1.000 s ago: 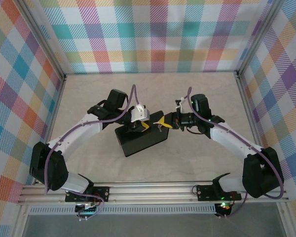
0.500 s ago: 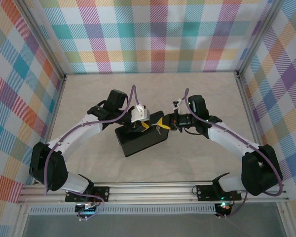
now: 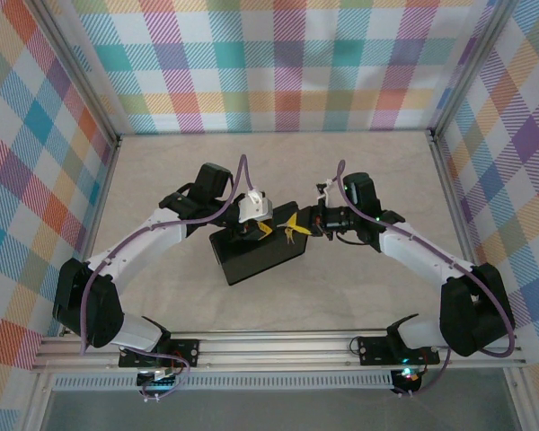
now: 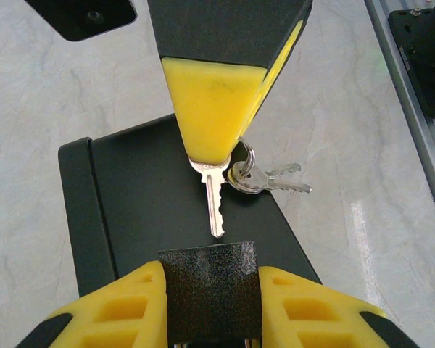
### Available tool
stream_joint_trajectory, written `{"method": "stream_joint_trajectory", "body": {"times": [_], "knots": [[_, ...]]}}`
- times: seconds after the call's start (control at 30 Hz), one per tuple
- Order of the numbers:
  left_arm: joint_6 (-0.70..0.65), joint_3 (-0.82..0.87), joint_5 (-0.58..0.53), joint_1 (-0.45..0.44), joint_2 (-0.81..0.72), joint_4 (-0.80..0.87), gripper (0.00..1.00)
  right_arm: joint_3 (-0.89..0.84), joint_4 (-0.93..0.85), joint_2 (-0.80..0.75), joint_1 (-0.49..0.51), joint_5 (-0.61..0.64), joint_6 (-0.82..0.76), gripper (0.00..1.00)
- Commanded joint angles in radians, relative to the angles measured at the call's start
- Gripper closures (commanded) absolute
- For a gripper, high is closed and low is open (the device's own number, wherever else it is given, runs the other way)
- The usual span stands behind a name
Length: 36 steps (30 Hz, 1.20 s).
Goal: Unlock the padlock with the key
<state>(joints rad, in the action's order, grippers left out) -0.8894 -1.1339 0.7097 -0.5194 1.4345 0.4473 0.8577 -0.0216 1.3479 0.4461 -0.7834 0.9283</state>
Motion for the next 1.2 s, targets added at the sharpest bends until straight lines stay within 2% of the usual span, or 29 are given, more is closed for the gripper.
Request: {"method": "stream_joint_trajectory", "body": {"times": [0.0, 0.27, 0.83, 1.17], "knots": [[-0.001, 0.008, 0.030, -0.008, -0.016, -0.006, 0.82, 0.013, 0.035, -0.039, -0.003, 0.004, 0.004, 0.97], [0.005, 0.006, 0.030, -0.008, -0.012, -0.017, 0.82, 0.032, 0.009, -0.021, 0.039, 0.001, -0.028, 0.96], [-0.003, 0.009, 0.046, -0.010, -0.013, -0.011, 0.82, 0.029, 0.094, -0.001, 0.040, -0.035, 0.028, 0.97], [-0.001, 0.013, 0.044, -0.011, -0.018, -0.027, 0.82, 0.044, 0.057, 0.023, 0.049, -0.050, 0.001, 0.97]]}}
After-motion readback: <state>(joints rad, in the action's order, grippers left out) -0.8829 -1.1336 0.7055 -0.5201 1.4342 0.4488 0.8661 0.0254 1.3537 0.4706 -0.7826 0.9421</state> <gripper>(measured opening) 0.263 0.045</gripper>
